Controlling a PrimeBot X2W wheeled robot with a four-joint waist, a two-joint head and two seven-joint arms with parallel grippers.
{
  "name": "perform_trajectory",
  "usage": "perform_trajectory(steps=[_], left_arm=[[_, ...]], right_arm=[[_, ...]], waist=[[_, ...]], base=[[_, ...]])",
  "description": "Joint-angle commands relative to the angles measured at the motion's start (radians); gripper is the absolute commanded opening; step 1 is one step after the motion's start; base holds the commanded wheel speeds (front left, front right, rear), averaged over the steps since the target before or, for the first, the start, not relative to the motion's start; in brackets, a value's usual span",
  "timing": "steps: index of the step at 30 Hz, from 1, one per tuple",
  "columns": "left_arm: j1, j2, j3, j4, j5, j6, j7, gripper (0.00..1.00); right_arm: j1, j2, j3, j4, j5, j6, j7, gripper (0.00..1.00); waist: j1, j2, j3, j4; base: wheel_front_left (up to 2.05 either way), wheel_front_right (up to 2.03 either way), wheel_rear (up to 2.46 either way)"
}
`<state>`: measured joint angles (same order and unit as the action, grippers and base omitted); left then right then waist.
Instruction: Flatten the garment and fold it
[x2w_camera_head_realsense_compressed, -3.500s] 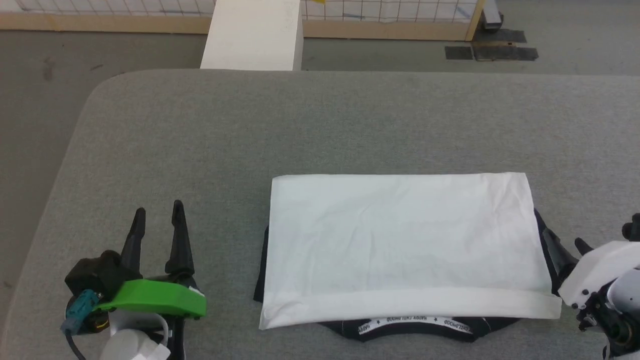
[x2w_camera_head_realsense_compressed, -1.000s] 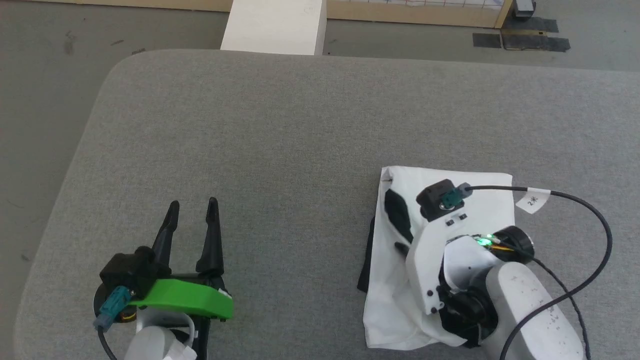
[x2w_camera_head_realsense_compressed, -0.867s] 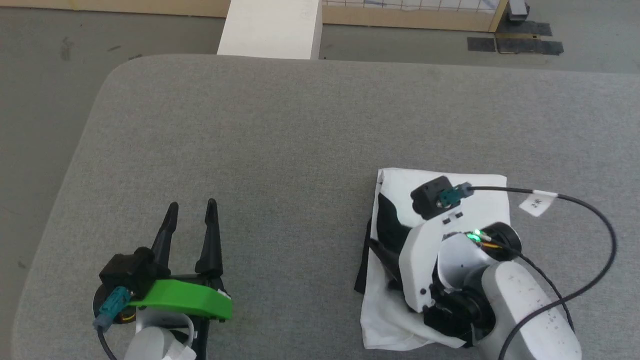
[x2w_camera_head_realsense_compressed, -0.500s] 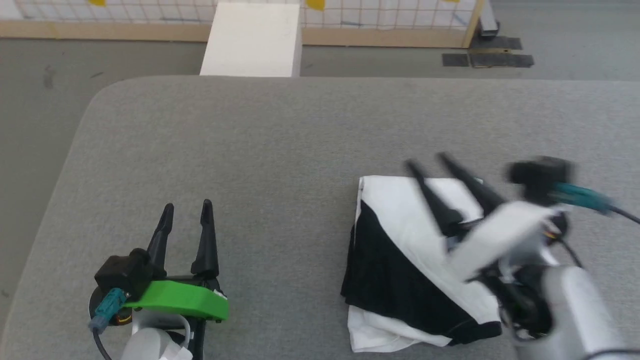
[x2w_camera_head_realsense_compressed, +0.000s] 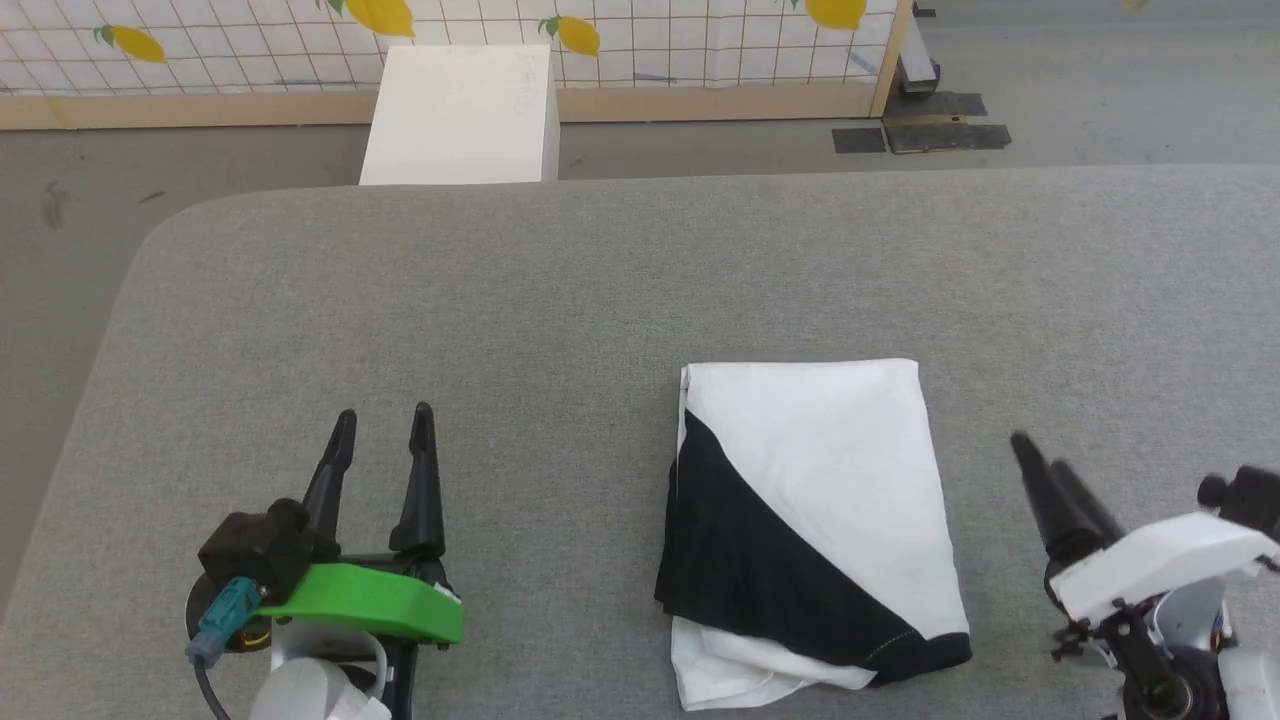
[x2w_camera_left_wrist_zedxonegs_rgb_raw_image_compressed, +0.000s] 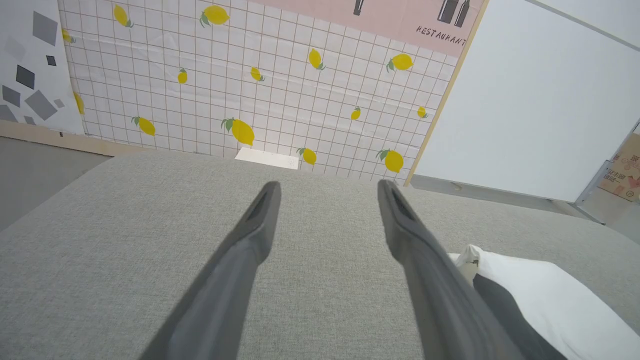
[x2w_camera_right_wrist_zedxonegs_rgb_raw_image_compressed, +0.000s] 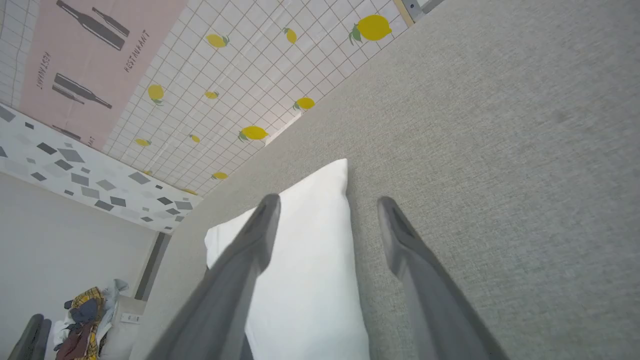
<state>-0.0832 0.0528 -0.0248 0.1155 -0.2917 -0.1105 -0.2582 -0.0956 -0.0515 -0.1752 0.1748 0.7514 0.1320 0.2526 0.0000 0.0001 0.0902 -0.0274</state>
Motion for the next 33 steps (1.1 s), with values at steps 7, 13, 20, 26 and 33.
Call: perform_trajectory(steps=[7, 13, 20, 26, 33], left_arm=[[0.004, -0.003, -0.016, -0.001, 0.003, -0.004, -0.004, 1.00], [0.004, -0.003, -0.021, 0.001, 0.001, -0.004, -0.004, 1.00], [0.003, -0.003, -0.019, 0.004, 0.002, -0.006, -0.004, 1.00], [0.012, -0.003, -0.020, 0.007, 0.001, -0.007, -0.004, 1.00], [0.021, -0.003, -0.006, -0.007, 0.004, -0.006, -0.004, 1.00]], right_arm=[[-0.042, 0.001, -0.008, 0.173, 0.102, -0.001, 0.116, 1.00], [-0.110, 0.001, 0.037, 0.288, 0.202, -0.001, 0.171, 1.00], [-0.183, 0.001, 0.108, 0.418, 0.205, -0.001, 0.234, 1.00], [-0.235, 0.001, 0.155, 0.466, 0.113, -0.001, 0.297, 0.00], [-0.261, -0.036, 0.179, 0.349, -0.144, -0.001, 0.353, 0.00]], waist=[[0.0000, -0.0001, 0.009, 0.010], [0.0000, -0.0001, 0.012, 0.019], [0.0000, -0.0001, 0.012, 0.028], [0.0000, -0.0001, 0.006, 0.021], [0.0000, -0.0001, 0.019, -0.042]], base=[[0.00, 0.00, 0.00], [0.00, 0.00, 0.00], [0.00, 0.00, 0.00], [0.00, 0.00, 0.00], [0.00, 0.00, 0.00]])
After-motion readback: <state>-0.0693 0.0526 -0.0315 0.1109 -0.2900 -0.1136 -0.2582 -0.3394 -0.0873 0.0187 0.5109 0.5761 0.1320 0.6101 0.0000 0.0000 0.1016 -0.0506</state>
